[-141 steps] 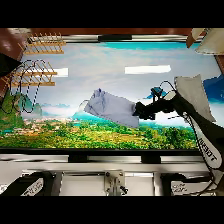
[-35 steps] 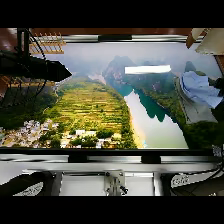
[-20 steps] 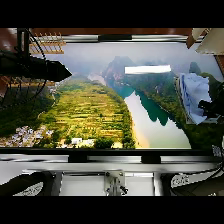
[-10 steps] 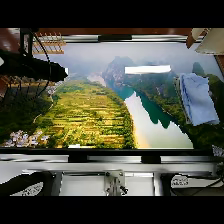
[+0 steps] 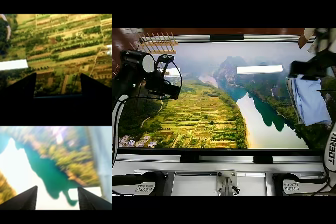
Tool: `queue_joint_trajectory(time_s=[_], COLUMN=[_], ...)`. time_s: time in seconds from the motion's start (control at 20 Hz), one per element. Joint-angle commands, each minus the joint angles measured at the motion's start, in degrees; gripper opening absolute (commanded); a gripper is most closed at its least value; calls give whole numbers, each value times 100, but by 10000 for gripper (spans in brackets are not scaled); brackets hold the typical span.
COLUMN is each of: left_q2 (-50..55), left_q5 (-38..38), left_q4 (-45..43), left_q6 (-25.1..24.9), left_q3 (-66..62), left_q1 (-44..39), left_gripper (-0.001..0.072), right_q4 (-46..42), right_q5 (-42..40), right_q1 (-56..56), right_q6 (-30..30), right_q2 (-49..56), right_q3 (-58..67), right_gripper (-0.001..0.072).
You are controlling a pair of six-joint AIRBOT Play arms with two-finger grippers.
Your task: Fold the shirts.
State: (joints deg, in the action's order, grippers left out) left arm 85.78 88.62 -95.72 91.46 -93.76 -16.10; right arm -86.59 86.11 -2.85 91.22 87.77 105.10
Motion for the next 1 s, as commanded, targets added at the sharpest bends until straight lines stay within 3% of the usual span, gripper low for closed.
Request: queue_joint_trajectory(time_s=[0.0, 0.55, 0.95], left_q2=[133, -22, -752], left_q5=[-144, 52, -525], left_q4=[684, 772, 769], left_q6=[166, -380, -402], left_q3=[-2, 28, 1443], left_q1=[-7, -63, -59], left_gripper=[634, 631, 632], right_q4=[592, 549, 549], right_q5=[785, 732, 732], right_q1=[798, 1196, 1196], right_q6=[66, 66, 63], right_q2=[448, 516, 516], right_q3=[-197, -197, -197], right_gripper=[610, 610, 610])
